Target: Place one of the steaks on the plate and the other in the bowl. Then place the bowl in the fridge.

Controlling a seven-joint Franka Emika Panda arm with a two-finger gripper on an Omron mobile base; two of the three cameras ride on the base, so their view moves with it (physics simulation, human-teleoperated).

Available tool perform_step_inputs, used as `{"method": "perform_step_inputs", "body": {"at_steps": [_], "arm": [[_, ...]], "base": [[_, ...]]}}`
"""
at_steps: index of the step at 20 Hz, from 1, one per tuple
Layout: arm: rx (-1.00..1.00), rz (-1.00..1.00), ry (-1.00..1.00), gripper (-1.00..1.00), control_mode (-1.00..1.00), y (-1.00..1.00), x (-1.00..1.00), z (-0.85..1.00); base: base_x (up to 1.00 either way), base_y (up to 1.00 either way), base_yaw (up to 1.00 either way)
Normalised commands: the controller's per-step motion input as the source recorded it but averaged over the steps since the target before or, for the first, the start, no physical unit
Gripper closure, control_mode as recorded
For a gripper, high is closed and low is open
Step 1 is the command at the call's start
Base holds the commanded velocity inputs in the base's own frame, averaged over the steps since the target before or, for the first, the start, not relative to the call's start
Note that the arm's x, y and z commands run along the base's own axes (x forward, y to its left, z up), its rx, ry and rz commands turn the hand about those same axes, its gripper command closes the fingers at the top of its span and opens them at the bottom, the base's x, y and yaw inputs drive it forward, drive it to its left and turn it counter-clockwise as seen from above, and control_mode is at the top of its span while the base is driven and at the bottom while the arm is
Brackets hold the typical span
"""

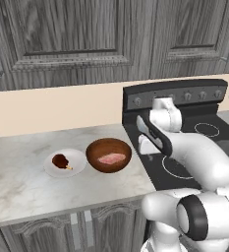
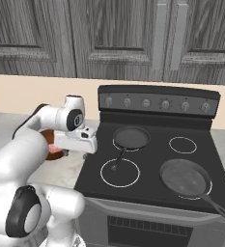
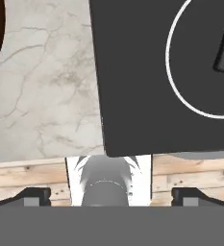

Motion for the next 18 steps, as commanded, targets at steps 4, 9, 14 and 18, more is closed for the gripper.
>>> {"method": "perform_step_inputs", "body": {"at_steps": [4,9,14,18], "arm": [[0.01,-0.26,-0.13,-1.00,-1.00,0.01,-0.41,-0.03],[-0.09,0.06,-0.15,-1.00,-1.00,0.13,-0.47,0.00],[-0.11,0.09,0.00,-1.00,-1.00,0.05,-0.42,0.16],[-0.03,0.05,0.00,-1.00,-1.00,0.02,-0.34,0.25]], "base": [[0.00,0.00,0.00],[0.00,0.00,0.00],[0.00,0.00,0.00],[0.00,0.00,0.00]]}}
